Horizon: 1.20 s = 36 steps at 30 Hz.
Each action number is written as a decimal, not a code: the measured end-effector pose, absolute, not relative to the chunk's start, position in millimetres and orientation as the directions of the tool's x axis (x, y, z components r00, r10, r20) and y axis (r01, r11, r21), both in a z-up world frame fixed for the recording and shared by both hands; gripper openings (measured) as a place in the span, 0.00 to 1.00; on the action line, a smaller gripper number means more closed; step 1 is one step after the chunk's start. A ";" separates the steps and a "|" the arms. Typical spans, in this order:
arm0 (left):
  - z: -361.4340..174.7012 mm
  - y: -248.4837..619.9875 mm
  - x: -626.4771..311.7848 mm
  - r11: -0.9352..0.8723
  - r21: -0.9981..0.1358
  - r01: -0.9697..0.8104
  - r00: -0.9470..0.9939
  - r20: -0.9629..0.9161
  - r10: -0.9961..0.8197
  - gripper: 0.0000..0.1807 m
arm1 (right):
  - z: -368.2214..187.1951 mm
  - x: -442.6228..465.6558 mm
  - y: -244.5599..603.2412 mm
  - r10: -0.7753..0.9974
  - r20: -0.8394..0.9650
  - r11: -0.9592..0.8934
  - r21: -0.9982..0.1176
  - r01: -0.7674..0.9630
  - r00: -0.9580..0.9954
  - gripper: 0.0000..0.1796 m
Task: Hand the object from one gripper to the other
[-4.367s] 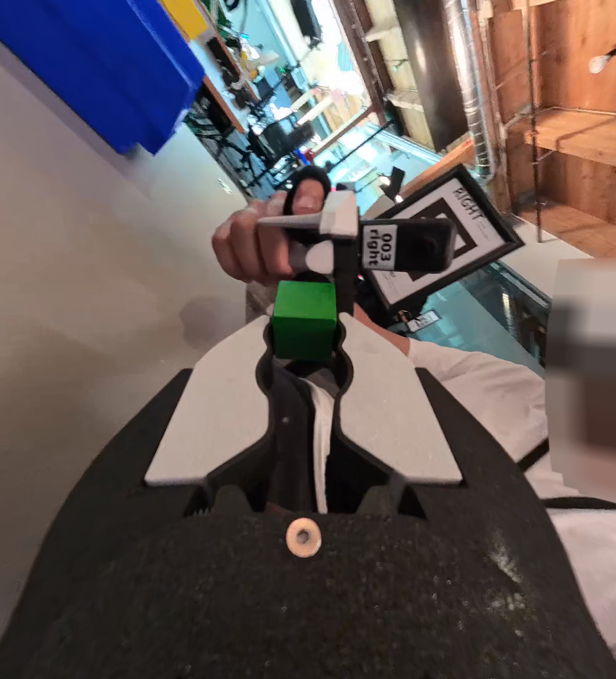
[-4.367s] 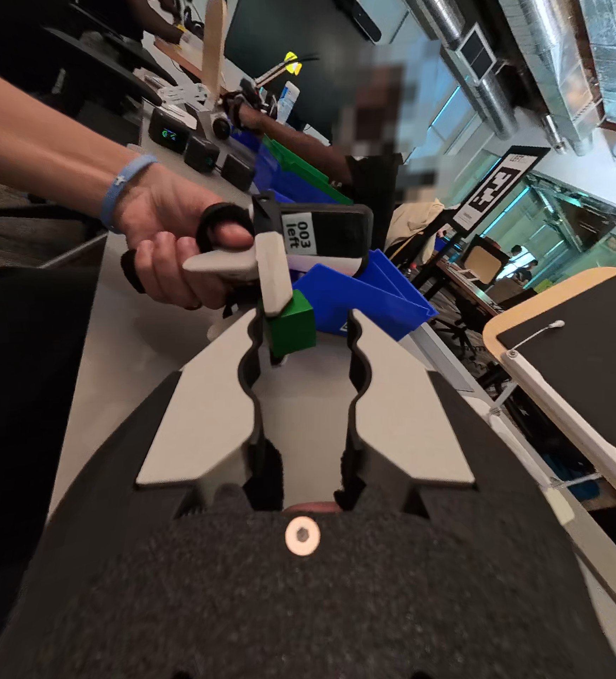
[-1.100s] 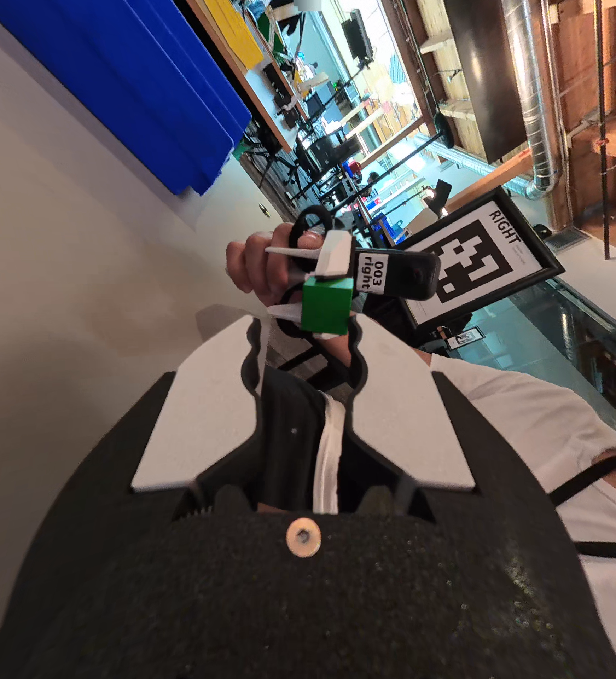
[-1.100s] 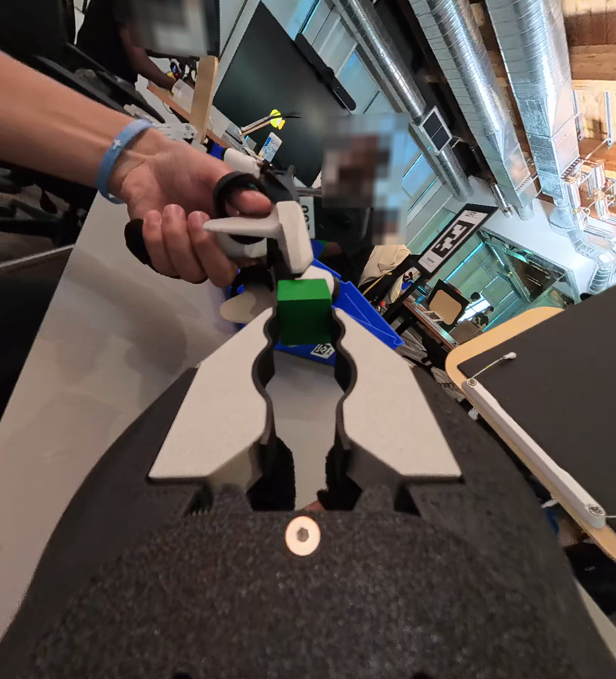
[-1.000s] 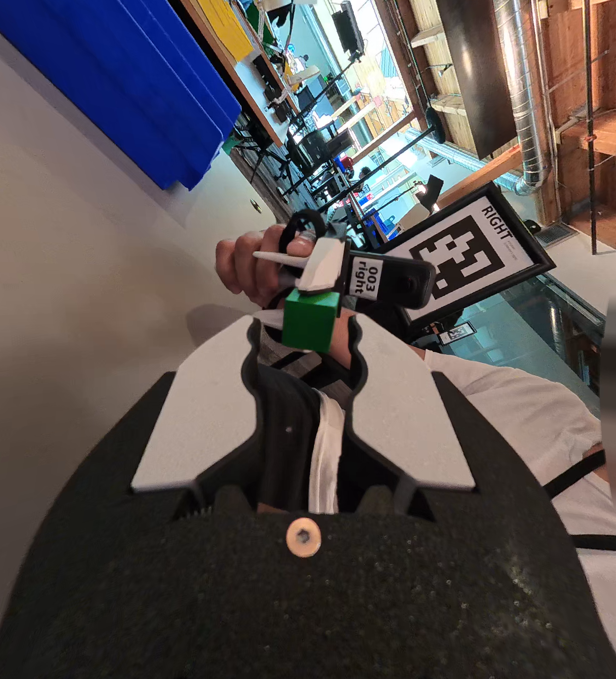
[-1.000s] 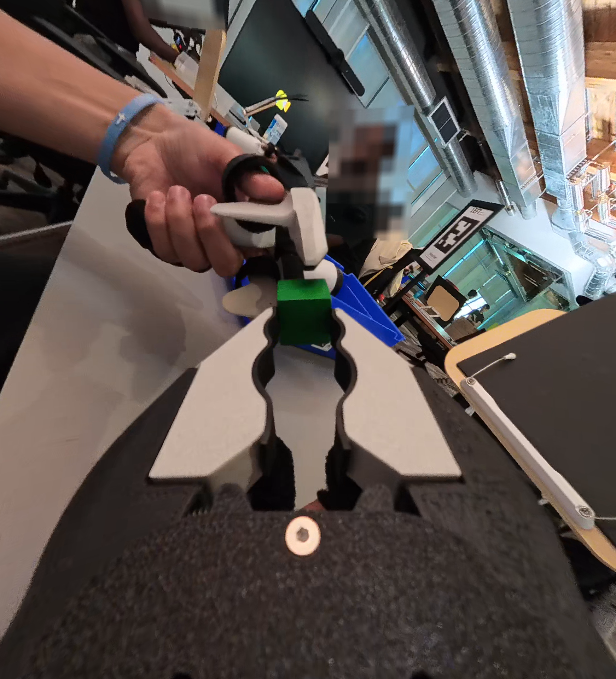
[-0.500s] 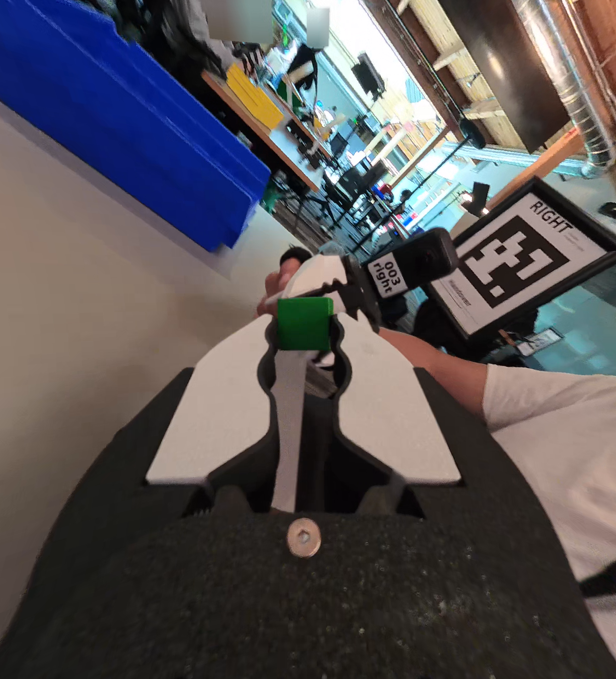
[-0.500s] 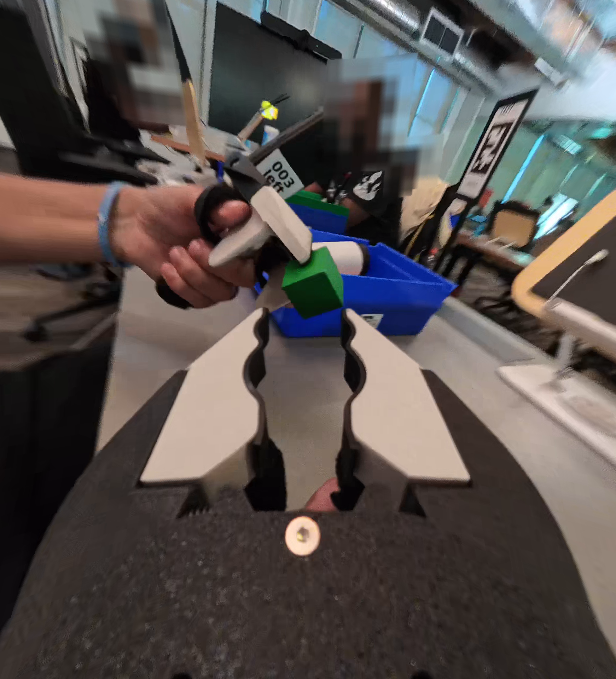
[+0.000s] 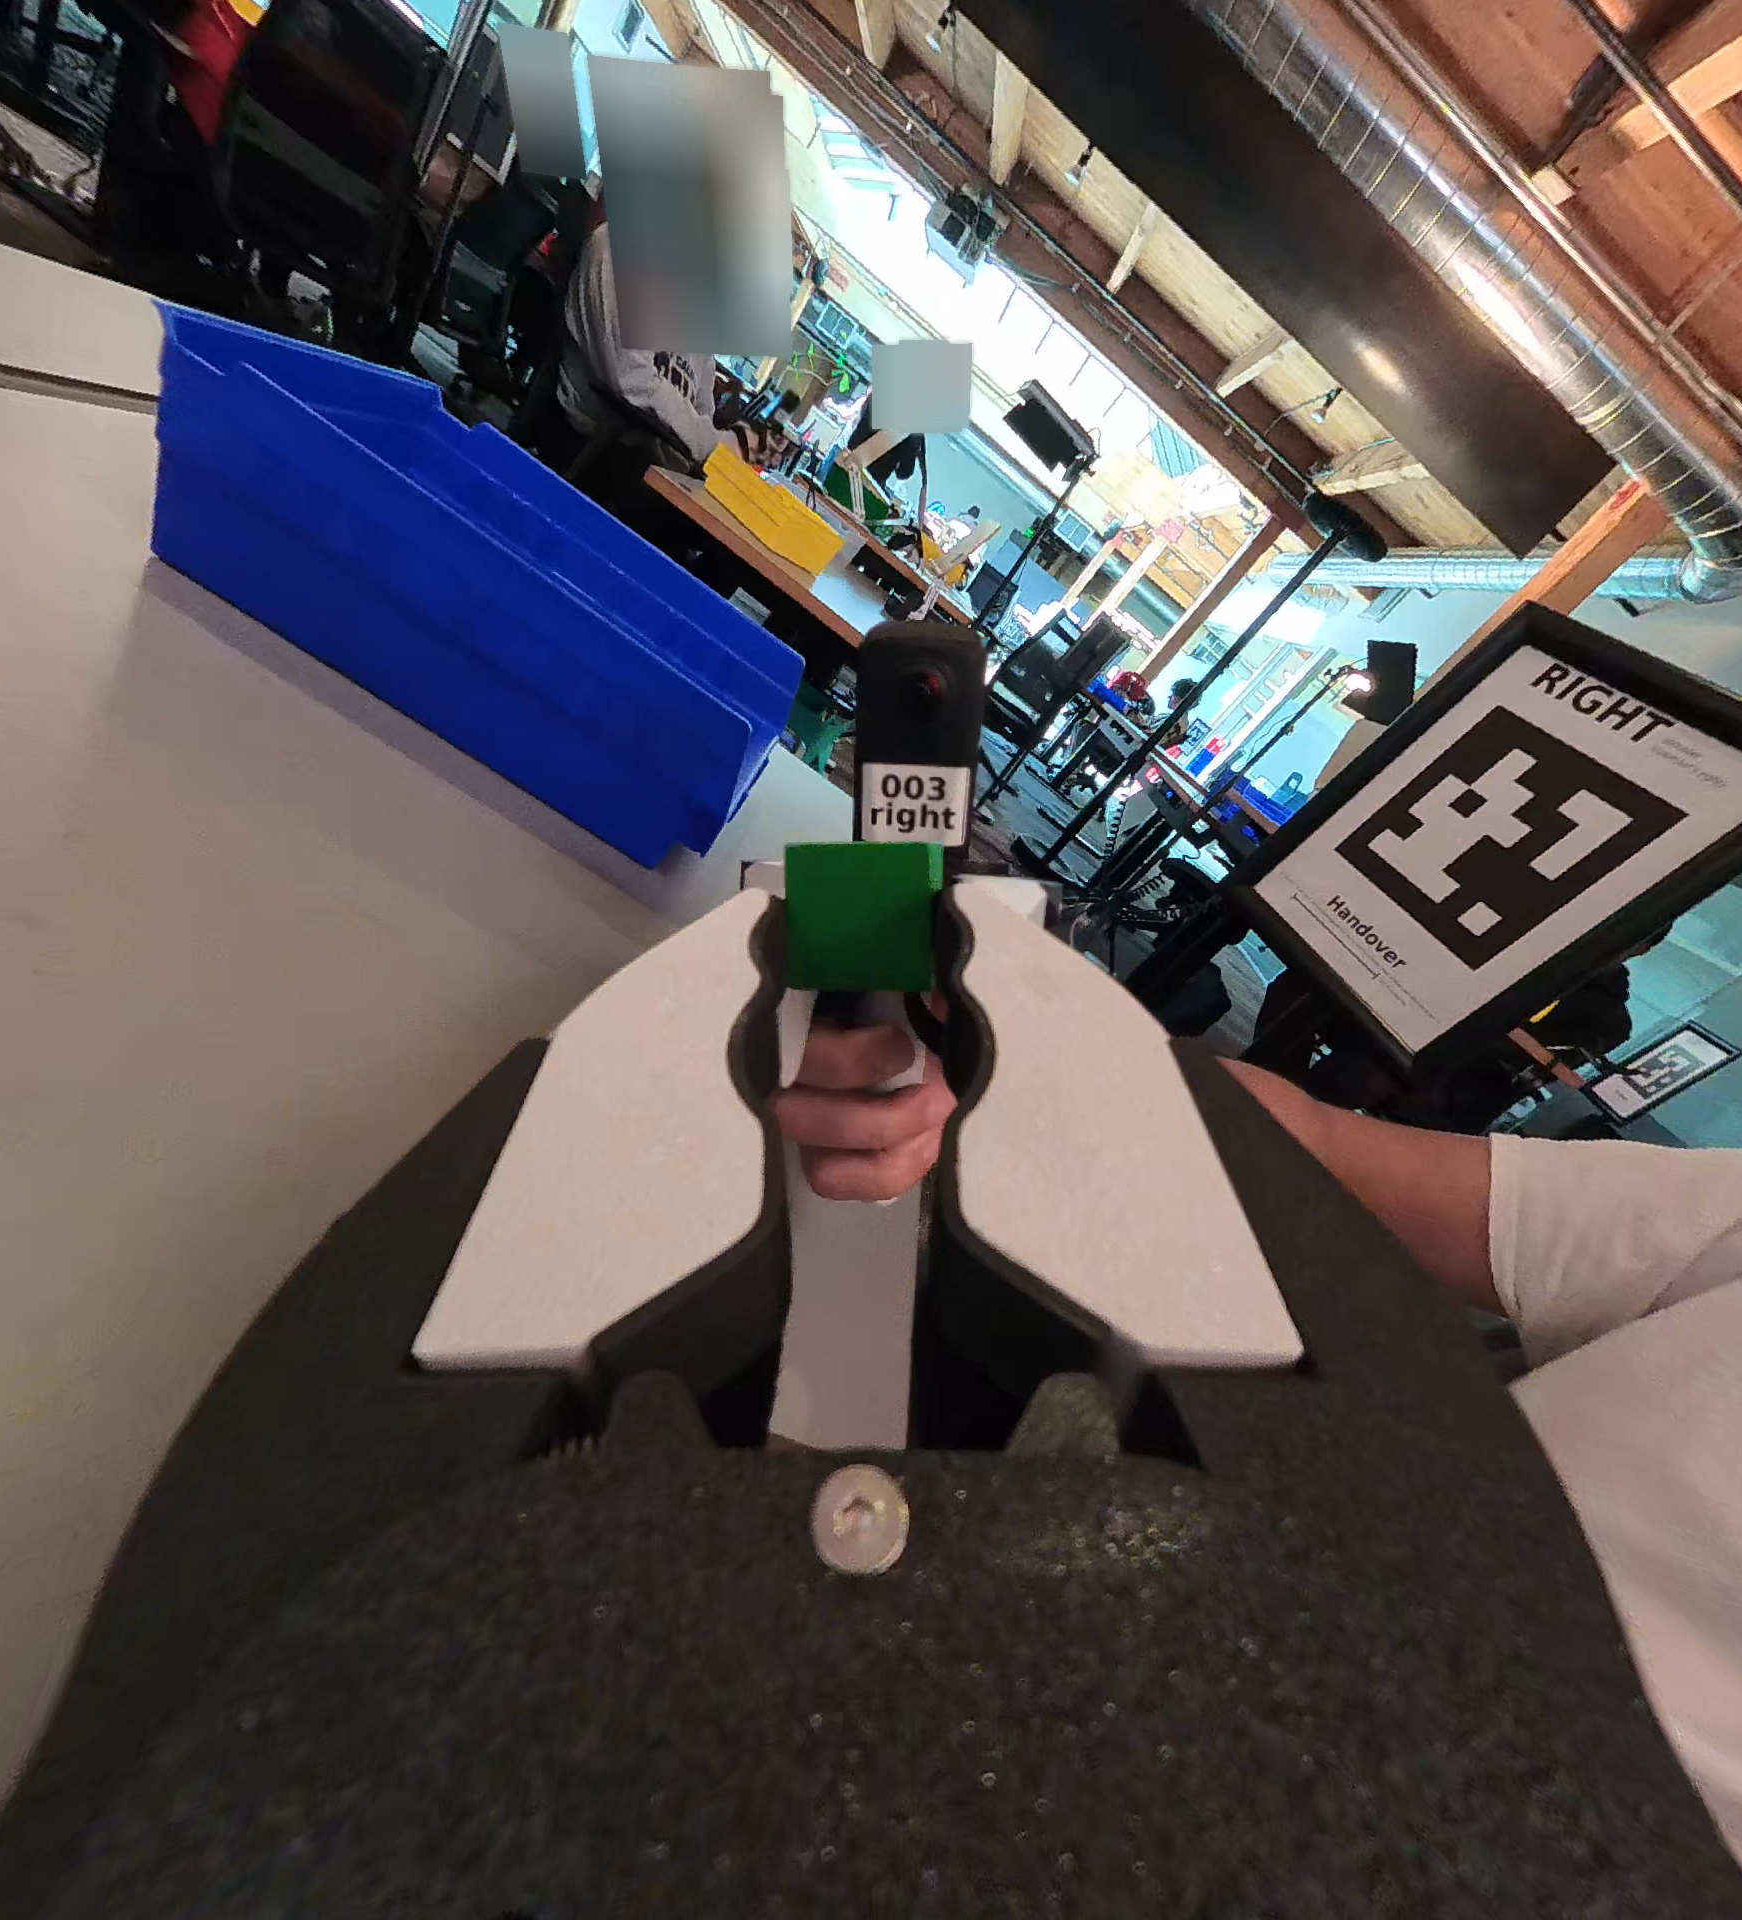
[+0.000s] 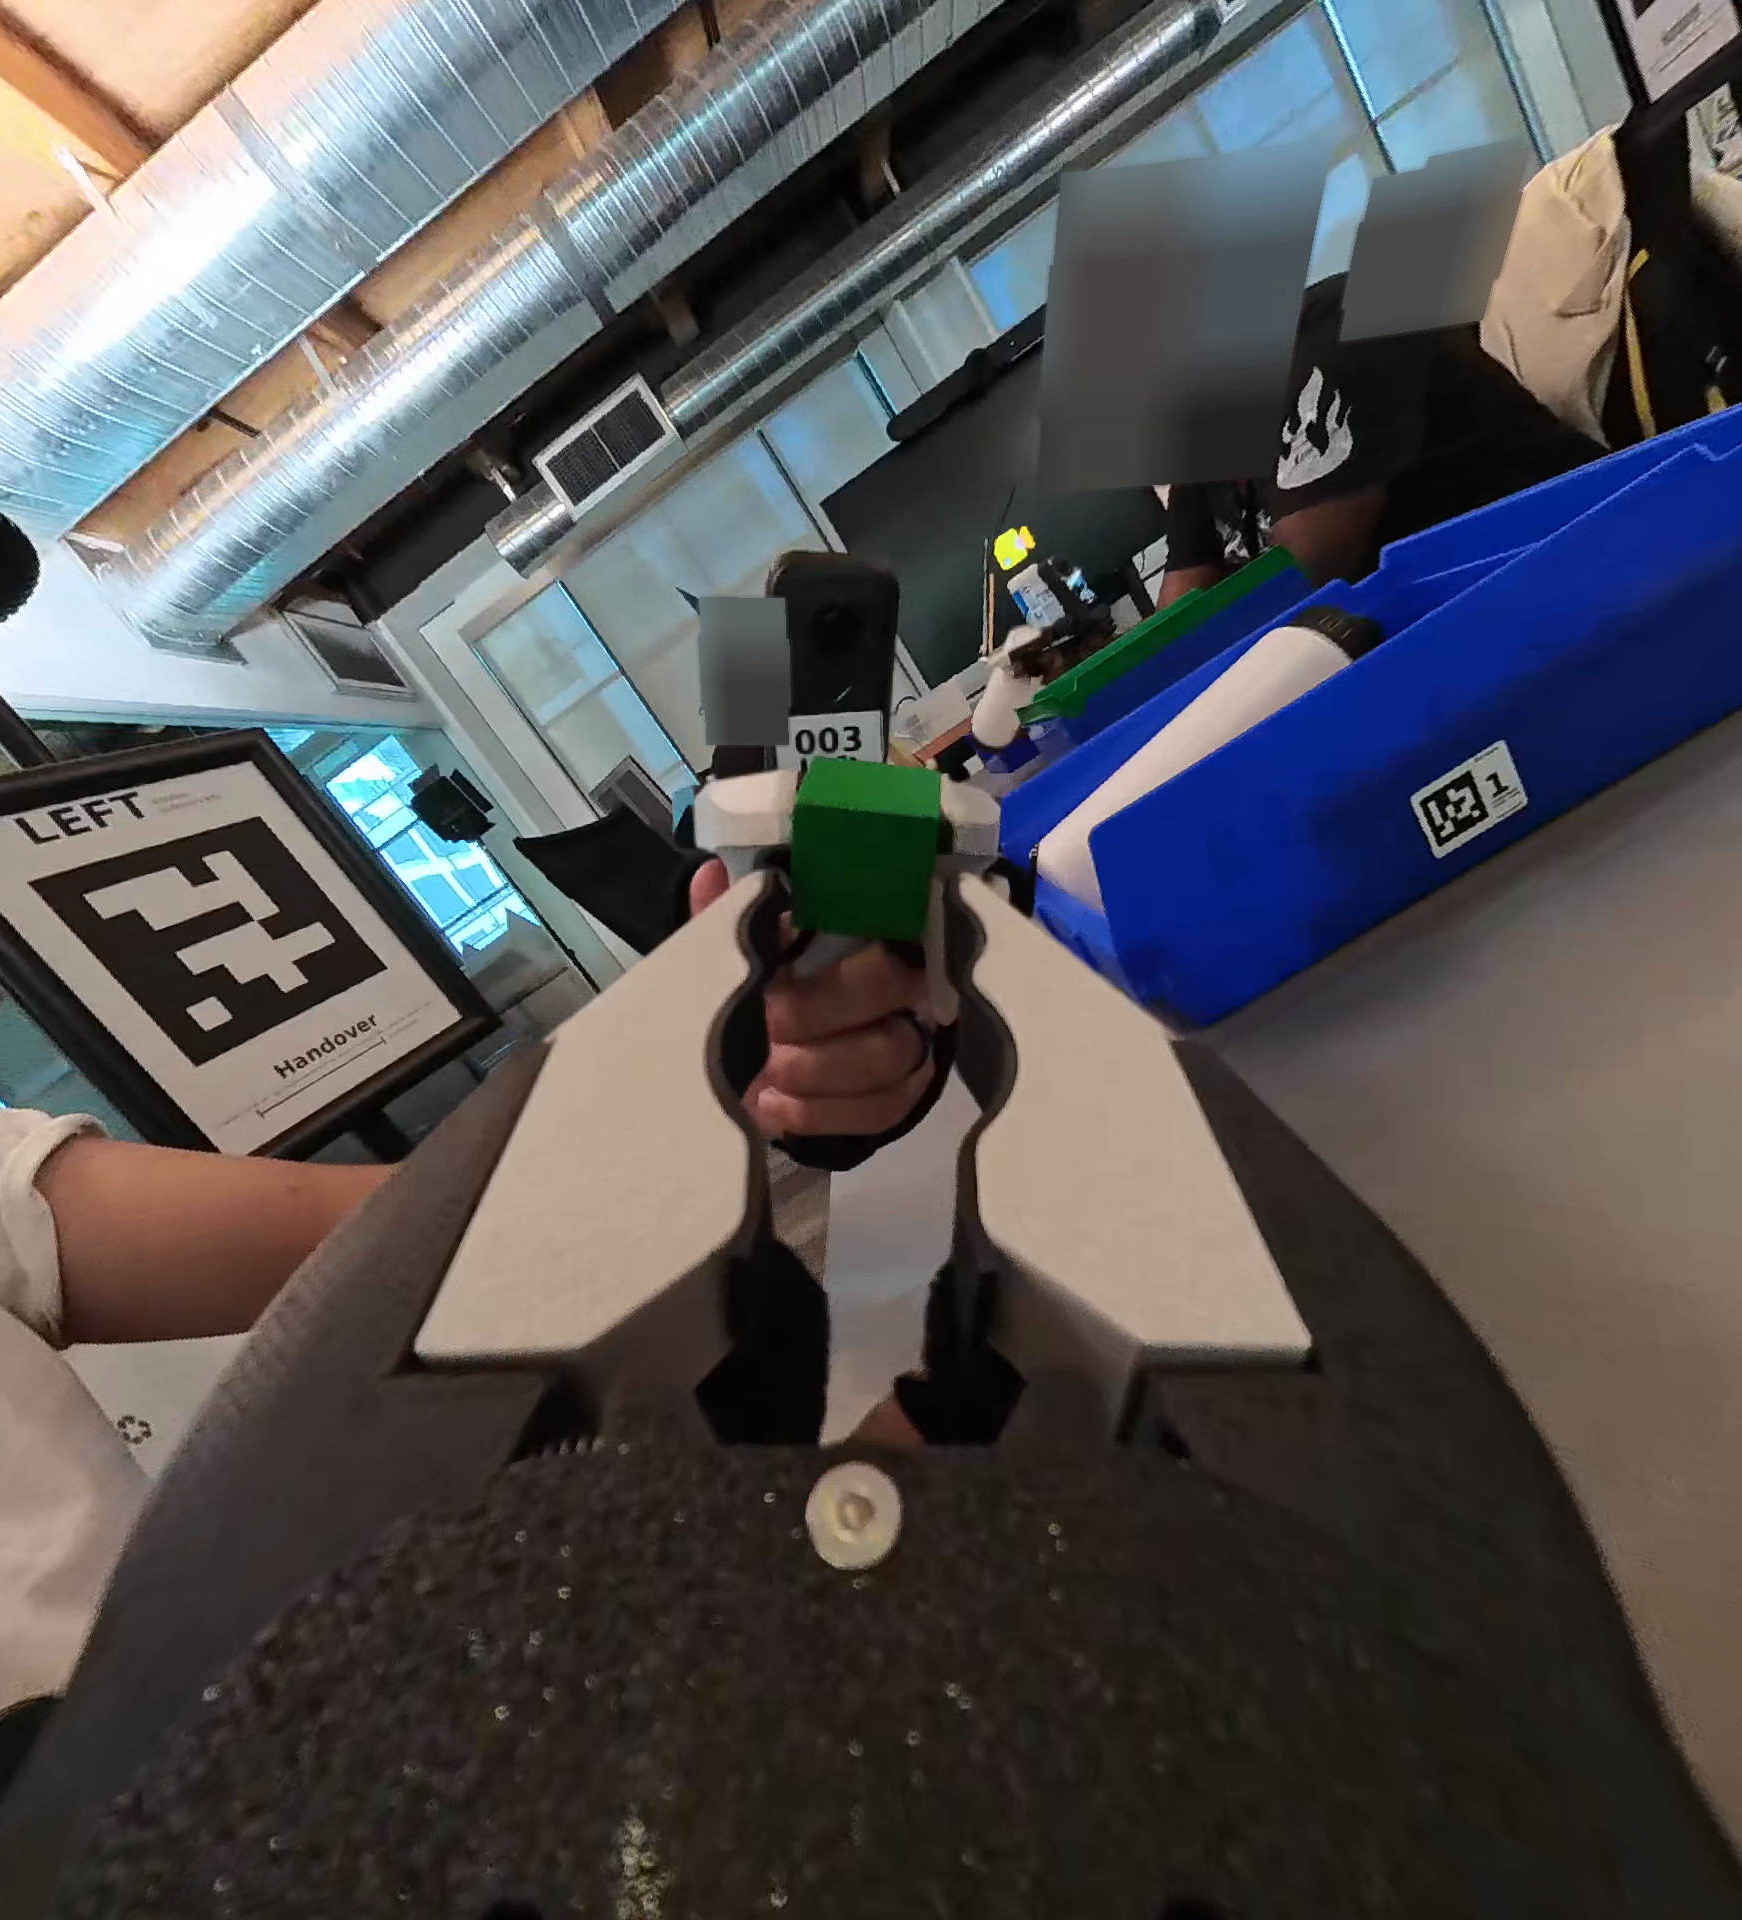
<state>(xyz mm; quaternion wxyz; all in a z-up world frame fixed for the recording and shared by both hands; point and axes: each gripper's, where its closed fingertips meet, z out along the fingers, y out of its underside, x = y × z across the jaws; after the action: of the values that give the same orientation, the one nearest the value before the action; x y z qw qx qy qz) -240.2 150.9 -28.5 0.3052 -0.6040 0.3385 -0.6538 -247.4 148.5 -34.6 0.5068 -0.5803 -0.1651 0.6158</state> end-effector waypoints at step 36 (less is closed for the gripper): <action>-51.2 129.1 -238.0 0.165 -0.944 -0.284 -0.003 -0.171 -0.985 0.15 | -50.7 -254.8 126.3 0.179 -0.892 -0.984 -0.157 -0.087 -0.414 0.15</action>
<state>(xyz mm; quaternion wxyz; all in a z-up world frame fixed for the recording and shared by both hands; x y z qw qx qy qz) -238.0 129.1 -51.2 0.4695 -0.5273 0.6018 -0.3733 -254.8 126.3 -50.7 0.0792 -0.5354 -0.0428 0.8398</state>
